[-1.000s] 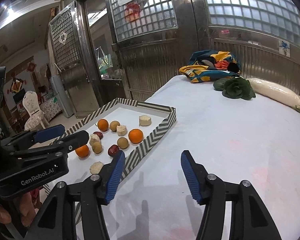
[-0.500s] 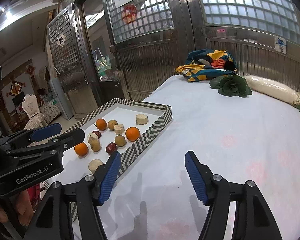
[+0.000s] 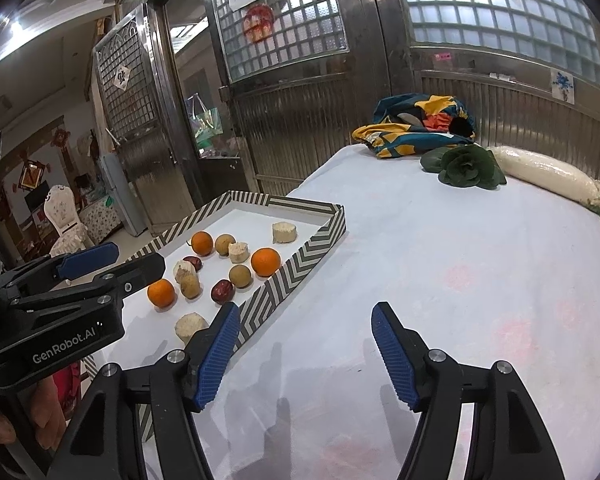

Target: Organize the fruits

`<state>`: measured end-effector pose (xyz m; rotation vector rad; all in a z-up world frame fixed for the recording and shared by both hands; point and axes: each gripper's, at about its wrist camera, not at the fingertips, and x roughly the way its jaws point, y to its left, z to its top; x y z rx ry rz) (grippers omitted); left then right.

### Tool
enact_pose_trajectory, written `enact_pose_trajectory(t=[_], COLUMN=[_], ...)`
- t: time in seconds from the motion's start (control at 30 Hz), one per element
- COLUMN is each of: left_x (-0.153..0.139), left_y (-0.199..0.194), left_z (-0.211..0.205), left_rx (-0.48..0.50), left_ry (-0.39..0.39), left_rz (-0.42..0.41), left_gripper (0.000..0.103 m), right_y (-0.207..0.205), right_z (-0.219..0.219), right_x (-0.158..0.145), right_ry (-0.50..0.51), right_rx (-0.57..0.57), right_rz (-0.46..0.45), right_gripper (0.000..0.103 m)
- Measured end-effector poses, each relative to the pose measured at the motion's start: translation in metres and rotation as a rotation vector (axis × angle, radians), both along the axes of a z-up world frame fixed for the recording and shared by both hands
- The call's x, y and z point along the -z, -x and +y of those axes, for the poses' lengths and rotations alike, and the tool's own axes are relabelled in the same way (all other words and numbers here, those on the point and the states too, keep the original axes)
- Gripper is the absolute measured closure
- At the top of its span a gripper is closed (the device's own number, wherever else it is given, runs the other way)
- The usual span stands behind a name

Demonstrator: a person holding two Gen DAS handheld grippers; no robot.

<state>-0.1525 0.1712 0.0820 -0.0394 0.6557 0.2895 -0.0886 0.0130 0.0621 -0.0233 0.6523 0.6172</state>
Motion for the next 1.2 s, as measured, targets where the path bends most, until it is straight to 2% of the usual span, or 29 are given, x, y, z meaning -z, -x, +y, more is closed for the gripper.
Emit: enact_pose_trajectory(t=[1.2], left_x=[0.007], left_y=[-0.003], left_z=[0.010], left_rx=[-0.026], left_ry=[0.015], left_rz=[0.019], left_gripper=[0.041], right_y=[-0.004], right_z=[0.015], right_x=[0.011], right_ry=[0.036], right_rx=[-0.027], right_rz=[0.027], right_gripper=[0.036])
